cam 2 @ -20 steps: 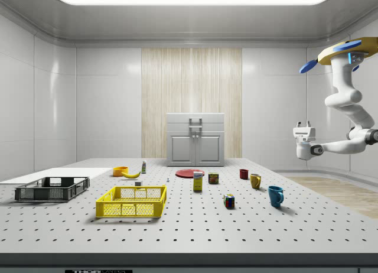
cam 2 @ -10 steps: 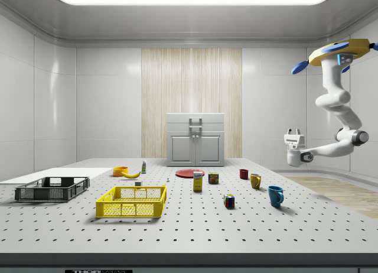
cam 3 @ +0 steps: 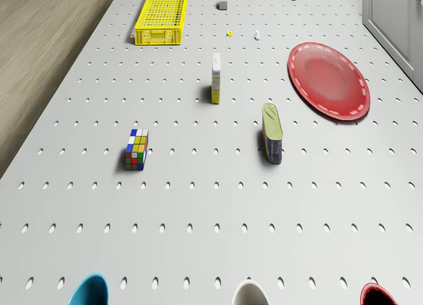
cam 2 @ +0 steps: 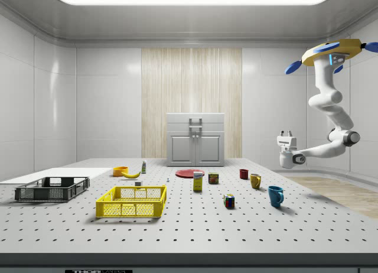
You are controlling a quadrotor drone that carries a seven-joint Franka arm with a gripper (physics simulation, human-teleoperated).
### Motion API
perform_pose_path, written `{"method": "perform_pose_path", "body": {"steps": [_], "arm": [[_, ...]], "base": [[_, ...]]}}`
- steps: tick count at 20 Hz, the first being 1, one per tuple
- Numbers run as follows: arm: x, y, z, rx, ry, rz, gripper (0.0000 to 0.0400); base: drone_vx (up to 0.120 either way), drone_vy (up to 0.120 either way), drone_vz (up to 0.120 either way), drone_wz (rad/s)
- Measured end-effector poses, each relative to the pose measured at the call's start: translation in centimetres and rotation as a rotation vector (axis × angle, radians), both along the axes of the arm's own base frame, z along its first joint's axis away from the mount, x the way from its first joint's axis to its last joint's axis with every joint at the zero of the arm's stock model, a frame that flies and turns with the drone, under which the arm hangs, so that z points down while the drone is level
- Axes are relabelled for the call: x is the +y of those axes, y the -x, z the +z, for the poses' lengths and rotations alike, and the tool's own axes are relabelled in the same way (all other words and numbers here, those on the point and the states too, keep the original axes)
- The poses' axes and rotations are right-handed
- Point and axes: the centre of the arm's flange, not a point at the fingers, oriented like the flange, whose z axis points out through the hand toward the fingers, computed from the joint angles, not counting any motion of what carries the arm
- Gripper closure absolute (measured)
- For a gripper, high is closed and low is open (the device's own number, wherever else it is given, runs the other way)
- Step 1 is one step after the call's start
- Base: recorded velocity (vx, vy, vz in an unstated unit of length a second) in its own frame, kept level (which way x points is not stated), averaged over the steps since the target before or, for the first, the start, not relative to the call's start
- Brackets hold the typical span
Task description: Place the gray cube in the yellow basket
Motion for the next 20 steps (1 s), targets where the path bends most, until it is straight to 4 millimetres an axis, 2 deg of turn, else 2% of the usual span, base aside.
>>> {"method": "perform_pose_path", "body": {"steps": [20], "arm": [[0.06, 0.14, 0.12, -0.015, 0.006, 0.000, 0.0000]], "base": [[0.120, 0.000, 0.000, 0.000]]}}
